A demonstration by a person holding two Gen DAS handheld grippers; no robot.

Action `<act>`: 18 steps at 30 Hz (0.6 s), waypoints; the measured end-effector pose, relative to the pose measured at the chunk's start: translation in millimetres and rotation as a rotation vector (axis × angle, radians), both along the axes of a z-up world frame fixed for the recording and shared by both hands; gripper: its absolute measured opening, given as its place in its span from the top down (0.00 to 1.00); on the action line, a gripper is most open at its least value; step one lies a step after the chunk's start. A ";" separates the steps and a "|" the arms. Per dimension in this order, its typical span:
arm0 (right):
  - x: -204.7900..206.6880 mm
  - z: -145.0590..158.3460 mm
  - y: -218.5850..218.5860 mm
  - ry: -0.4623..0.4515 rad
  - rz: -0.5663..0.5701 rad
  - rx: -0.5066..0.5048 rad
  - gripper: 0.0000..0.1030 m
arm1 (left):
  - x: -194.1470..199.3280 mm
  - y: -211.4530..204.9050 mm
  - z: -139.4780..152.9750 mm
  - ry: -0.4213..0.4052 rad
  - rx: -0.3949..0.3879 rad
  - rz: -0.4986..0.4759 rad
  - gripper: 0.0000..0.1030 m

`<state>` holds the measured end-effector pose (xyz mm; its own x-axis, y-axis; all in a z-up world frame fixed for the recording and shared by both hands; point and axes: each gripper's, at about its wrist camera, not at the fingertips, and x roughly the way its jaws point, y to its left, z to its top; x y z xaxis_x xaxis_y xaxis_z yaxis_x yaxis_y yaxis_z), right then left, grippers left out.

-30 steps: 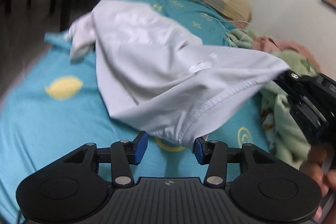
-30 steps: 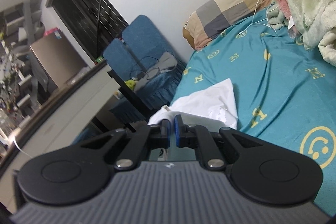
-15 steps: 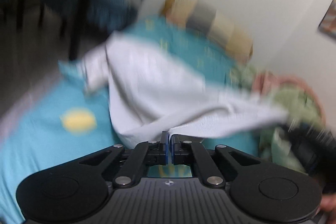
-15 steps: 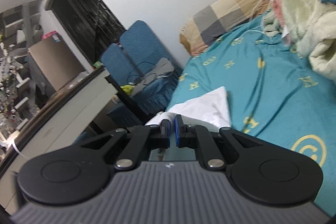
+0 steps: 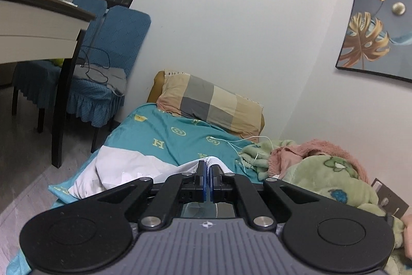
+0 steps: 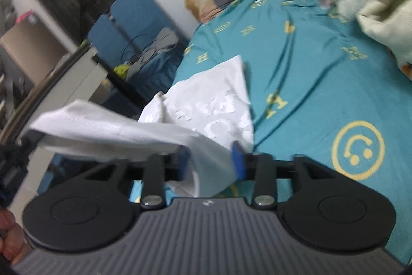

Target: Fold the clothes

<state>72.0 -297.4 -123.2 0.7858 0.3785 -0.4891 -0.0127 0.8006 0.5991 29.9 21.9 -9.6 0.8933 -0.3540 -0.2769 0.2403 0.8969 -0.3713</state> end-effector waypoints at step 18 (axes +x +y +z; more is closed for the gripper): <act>-34.9 -16.8 100.3 0.001 0.337 0.019 0.49 | 18.2 2.0 -1.5 0.015 -0.004 -0.005 0.98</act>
<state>37.1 -197.2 -140.1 0.6146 0.6257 -0.4804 -0.2738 0.7403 0.6140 48.1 23.9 -11.1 0.8872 -0.3594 -0.2892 0.2388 0.8942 -0.3786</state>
